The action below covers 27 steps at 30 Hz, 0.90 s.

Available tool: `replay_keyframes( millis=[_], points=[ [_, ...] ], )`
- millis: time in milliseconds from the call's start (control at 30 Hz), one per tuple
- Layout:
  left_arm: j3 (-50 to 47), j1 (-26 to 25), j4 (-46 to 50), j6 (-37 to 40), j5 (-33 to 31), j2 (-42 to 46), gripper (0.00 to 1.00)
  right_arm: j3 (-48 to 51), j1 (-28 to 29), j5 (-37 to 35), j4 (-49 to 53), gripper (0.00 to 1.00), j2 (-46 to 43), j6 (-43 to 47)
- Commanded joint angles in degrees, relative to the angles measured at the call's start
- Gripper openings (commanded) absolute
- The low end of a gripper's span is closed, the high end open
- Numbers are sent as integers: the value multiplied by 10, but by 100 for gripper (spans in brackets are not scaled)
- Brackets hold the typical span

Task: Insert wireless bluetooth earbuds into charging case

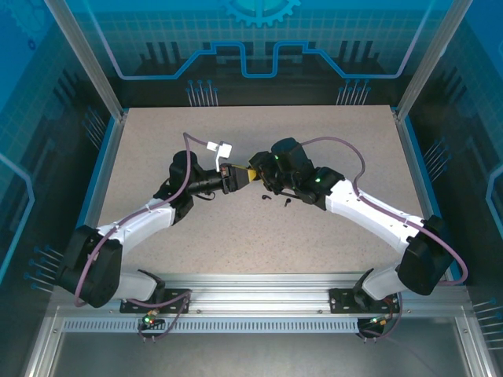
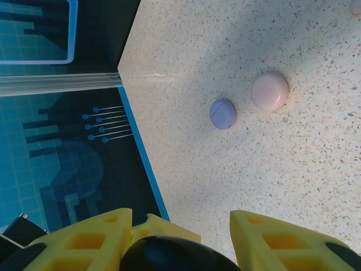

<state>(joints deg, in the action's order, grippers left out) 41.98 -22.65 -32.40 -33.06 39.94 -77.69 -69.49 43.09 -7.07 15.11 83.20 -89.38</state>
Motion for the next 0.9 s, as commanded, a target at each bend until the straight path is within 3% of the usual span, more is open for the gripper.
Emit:
replay_keyframes(
  millis=[0, 500, 733, 867],
  points=[
    [-3, -3, -17, 1, 3, 13, 33, 1, -1, -10, 6, 35, 1, -1],
    [10, -14, -40, -8, -1, -22, 29, 1, -5, 9, -7, 34, 9, 2],
    [9, -18, -45, -10, -3, -28, 5, 7, -8, 15, -12, 35, 7, 3],
    [9, -21, -48, -12, -5, -32, 0, 10, -13, 17, -12, 46, 2, 6]
  ],
)
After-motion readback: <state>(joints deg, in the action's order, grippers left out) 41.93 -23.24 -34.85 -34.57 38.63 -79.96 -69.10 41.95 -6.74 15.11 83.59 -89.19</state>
